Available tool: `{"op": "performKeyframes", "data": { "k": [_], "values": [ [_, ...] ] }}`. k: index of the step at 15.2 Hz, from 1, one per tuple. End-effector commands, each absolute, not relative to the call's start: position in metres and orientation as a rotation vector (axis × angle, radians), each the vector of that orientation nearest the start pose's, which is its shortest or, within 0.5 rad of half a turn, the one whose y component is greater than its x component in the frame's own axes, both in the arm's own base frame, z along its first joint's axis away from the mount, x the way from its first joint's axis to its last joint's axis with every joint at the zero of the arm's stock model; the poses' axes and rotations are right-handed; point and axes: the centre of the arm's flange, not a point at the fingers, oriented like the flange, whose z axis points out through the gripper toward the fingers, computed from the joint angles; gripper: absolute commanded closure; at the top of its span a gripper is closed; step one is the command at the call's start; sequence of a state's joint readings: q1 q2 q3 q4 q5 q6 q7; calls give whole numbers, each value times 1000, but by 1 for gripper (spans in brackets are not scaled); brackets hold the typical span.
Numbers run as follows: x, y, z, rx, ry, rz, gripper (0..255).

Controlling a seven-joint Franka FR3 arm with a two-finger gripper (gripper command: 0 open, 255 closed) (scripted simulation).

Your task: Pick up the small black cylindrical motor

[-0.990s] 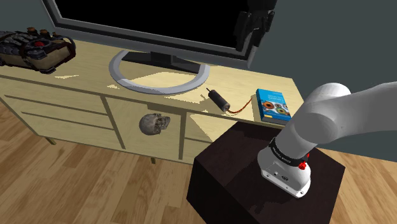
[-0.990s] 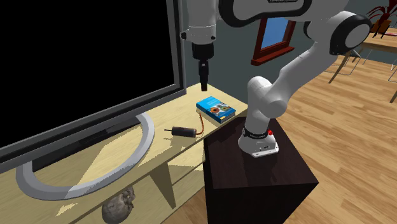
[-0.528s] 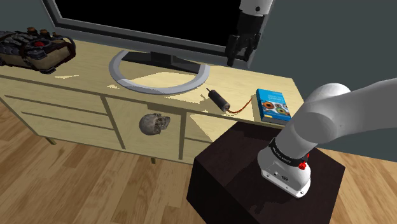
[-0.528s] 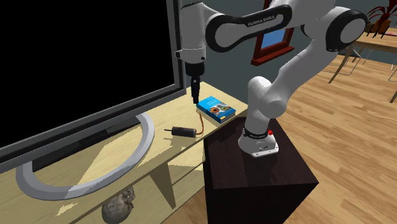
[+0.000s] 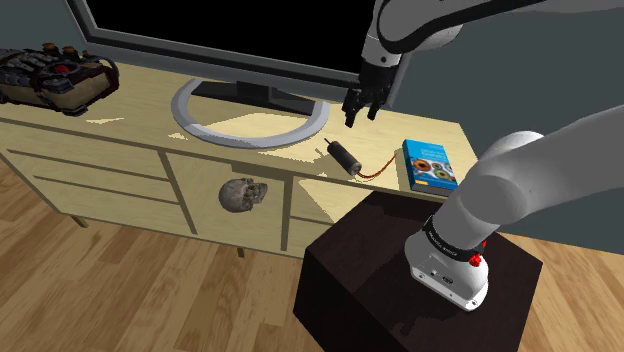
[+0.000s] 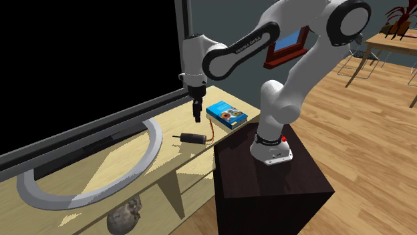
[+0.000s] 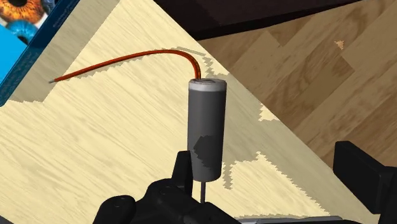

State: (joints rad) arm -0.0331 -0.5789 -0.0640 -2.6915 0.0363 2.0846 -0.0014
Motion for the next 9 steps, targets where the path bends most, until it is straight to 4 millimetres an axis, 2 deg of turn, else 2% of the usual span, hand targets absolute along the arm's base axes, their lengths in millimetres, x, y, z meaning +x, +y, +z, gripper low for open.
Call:
{"op": "performKeyframes", "data": {
  "k": [1,9],
  "values": [
    [360,-38,380,-3064,162,30,0],
    [395,-69,284,-3039,180,7,0]
  ]
}}
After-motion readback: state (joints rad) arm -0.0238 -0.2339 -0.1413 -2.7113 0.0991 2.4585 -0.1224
